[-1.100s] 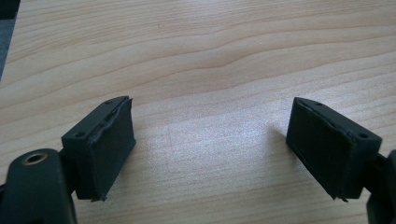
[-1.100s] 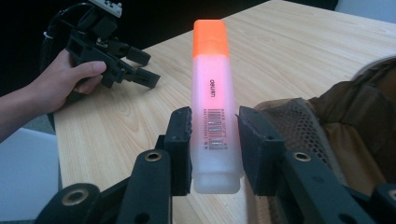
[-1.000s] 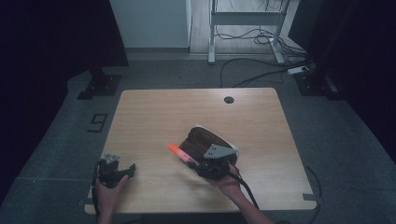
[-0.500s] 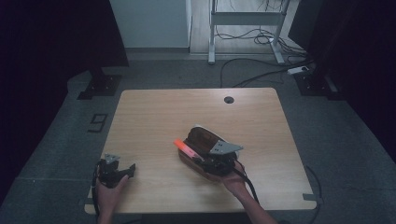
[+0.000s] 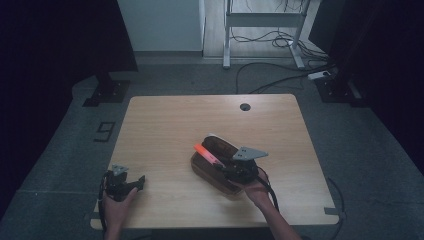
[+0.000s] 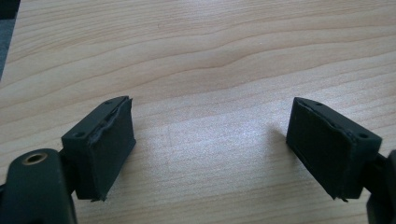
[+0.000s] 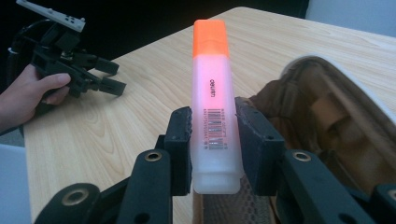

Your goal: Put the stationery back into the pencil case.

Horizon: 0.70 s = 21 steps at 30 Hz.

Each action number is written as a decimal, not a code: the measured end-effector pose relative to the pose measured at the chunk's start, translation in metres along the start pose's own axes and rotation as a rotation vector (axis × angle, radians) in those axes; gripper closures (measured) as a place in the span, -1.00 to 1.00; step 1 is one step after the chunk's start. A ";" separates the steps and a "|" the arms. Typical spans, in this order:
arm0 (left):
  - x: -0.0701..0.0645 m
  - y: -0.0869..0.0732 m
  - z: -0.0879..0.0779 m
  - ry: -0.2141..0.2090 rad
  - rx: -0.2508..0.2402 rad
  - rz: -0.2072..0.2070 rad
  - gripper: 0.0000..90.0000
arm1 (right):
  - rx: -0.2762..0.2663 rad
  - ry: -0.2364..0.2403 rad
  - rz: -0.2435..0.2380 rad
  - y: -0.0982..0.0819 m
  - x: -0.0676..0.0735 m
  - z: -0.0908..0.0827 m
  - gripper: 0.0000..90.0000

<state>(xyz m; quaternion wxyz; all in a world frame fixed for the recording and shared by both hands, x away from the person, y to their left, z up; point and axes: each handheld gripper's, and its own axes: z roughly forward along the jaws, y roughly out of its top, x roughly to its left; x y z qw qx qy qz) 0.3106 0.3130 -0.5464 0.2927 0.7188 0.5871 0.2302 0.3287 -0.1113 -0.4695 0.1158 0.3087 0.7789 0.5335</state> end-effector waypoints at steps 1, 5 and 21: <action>0.000 0.000 0.000 0.000 0.000 0.000 -0.67 | 0.001 -0.004 0.002 0.000 -0.002 -0.001 0.44; 0.000 0.000 0.000 0.000 0.000 0.000 -0.67 | 0.001 -0.015 0.014 0.000 -0.009 -0.004 0.44; 0.000 0.000 0.000 0.000 -0.001 -0.001 -0.67 | 0.040 -0.040 -0.001 -0.002 -0.029 -0.017 0.44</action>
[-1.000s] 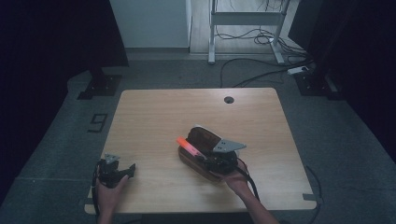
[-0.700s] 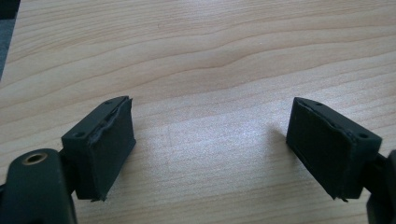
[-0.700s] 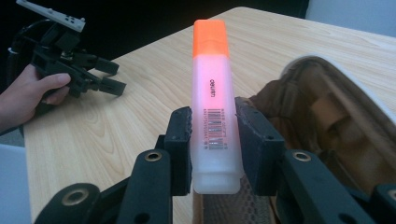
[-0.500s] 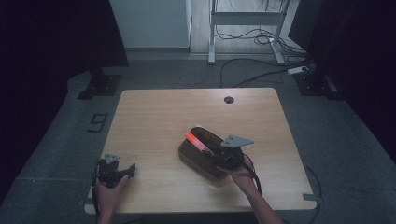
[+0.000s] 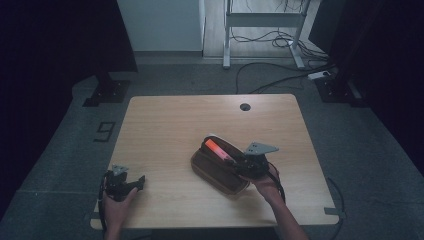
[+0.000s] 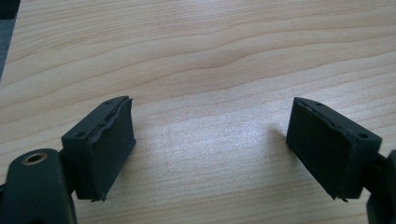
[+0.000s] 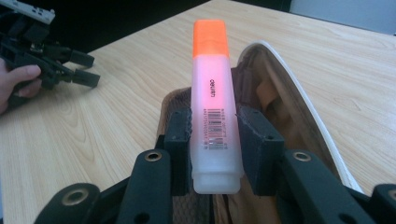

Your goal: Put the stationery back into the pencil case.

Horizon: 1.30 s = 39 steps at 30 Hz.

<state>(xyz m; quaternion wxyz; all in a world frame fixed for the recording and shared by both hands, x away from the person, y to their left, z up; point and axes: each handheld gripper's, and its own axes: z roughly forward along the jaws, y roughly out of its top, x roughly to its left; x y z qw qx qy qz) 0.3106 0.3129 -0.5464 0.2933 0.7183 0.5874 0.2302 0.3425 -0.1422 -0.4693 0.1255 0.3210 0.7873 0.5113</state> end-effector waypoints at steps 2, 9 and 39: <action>0.000 0.000 0.000 0.000 0.001 0.001 -0.67 | 0.012 0.000 -0.003 -0.001 -0.001 0.000 0.44; 0.000 0.000 0.000 0.000 0.001 0.001 -0.67 | 0.016 -0.017 0.011 -0.003 -0.008 -0.003 0.44; 0.000 0.000 0.000 0.000 0.001 0.001 -0.67 | 0.131 -0.084 -0.049 -0.017 -0.006 0.019 0.42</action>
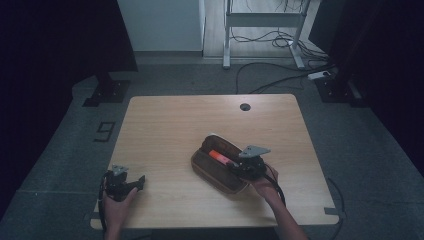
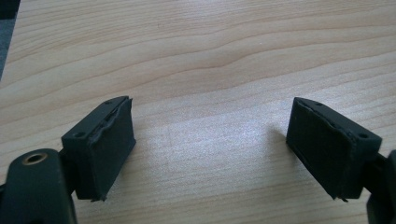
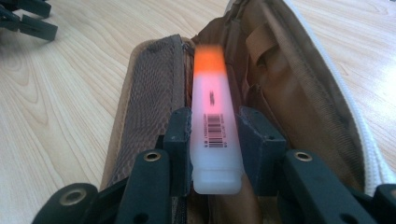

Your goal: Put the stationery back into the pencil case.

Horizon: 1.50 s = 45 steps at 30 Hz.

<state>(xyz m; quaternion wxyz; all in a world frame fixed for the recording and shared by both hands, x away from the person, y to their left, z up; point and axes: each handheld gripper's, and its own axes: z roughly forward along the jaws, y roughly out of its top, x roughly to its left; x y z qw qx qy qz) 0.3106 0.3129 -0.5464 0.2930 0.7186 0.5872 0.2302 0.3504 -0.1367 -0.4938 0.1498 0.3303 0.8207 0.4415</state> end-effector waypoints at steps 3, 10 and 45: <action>0.000 0.000 0.000 0.000 0.000 0.000 -0.67 | 0.004 0.002 0.000 -0.001 -0.001 0.001 0.47; 0.000 0.000 0.000 0.000 0.000 0.000 -0.67 | 0.004 0.001 0.004 -0.001 0.000 0.000 0.27; 0.000 0.000 0.000 0.000 0.000 0.000 -0.67 | -0.113 -0.052 0.071 -0.002 -0.006 -0.032 -0.16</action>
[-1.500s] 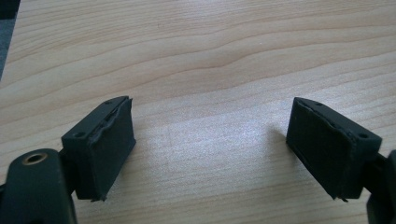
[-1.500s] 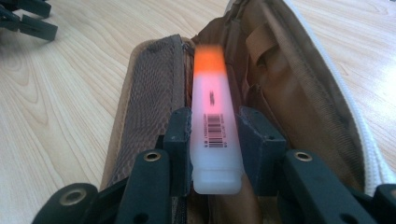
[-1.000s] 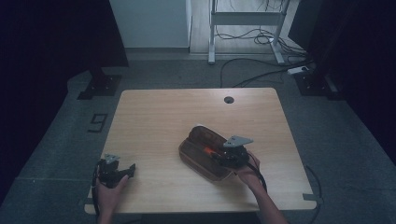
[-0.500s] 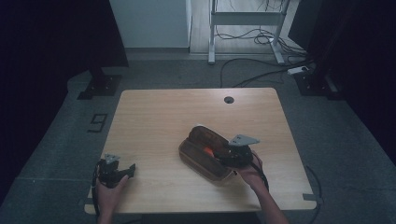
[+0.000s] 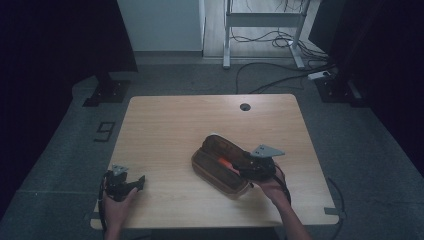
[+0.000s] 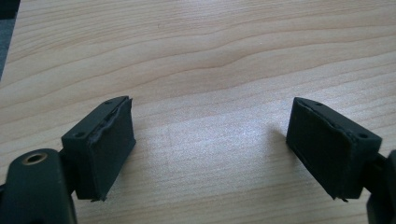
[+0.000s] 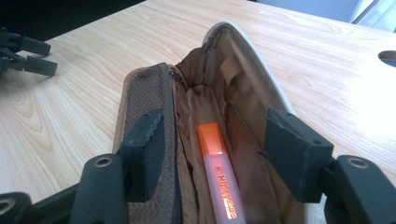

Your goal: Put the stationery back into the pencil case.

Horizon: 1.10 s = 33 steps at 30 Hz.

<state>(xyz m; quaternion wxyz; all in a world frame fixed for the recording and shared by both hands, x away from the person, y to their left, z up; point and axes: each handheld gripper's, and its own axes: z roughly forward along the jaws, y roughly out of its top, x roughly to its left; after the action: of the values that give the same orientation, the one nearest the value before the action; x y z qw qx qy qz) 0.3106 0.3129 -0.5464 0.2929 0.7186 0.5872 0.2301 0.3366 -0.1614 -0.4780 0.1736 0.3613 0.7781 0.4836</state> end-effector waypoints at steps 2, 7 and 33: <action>0.000 0.000 0.000 0.000 0.000 0.000 -0.67 | -0.012 -0.005 0.004 0.000 -0.001 -0.005 -0.16; 0.000 0.000 0.000 0.000 -0.001 -0.001 -0.67 | -0.056 -0.026 0.014 -0.001 -0.005 -0.022 -0.16; 0.000 0.000 0.000 0.000 -0.001 -0.001 -0.67 | 0.001 -0.192 0.137 -0.068 -0.070 -0.045 -0.23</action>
<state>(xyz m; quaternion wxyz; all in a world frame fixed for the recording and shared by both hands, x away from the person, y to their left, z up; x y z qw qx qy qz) 0.3106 0.3129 -0.5464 0.2933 0.7183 0.5874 0.2303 0.3293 -0.2592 -0.5216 0.2138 0.4582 0.7316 0.4572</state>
